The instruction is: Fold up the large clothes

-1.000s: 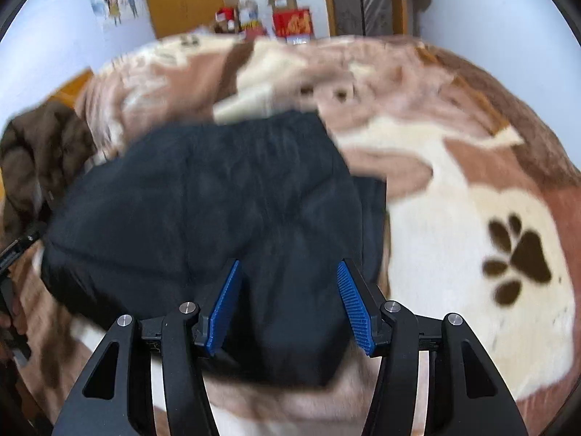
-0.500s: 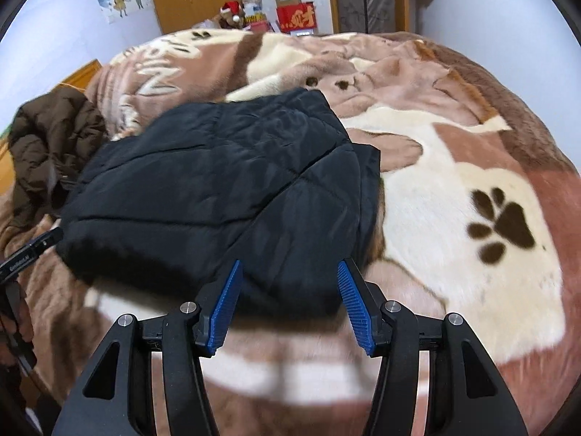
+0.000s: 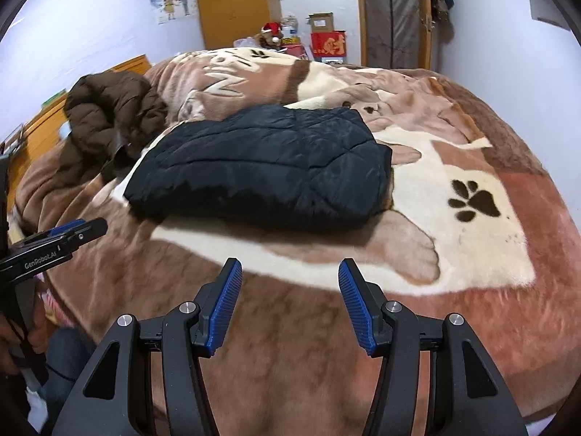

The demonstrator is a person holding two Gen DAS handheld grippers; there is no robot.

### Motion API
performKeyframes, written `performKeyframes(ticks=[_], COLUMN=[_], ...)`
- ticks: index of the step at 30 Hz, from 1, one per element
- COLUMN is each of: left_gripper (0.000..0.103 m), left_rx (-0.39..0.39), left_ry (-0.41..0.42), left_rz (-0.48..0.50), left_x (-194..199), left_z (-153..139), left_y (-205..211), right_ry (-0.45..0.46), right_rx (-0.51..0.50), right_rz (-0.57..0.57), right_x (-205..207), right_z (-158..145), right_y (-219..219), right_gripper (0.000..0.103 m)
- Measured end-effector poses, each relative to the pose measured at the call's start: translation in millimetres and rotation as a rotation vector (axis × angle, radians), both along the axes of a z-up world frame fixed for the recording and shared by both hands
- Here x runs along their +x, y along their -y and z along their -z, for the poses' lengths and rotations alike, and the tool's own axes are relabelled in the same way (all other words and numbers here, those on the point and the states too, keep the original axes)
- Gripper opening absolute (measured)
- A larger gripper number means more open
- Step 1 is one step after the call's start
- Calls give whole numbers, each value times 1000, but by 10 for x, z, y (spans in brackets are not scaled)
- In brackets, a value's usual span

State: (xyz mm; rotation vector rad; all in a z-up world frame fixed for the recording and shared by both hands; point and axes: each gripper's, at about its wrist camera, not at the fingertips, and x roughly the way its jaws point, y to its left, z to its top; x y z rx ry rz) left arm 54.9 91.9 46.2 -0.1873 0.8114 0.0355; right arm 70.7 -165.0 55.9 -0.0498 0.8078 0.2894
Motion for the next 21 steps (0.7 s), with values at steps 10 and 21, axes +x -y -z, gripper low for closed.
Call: performKeyframes(ticks=[10,21], left_gripper=[68,68], left_rx=[-31,-11], left_ry=[-38,-25], left_rz=[-1,-10], left_x=[-427,-500], left_z=[57,20], left_y=[61,102], right_ry=[-24,-15], right_rx=[-41,-54], right_rz=[-20,-22], right_x=[-407,-460], right_z=[89,70], right_y=[6,-41], right_gripper=[57,57])
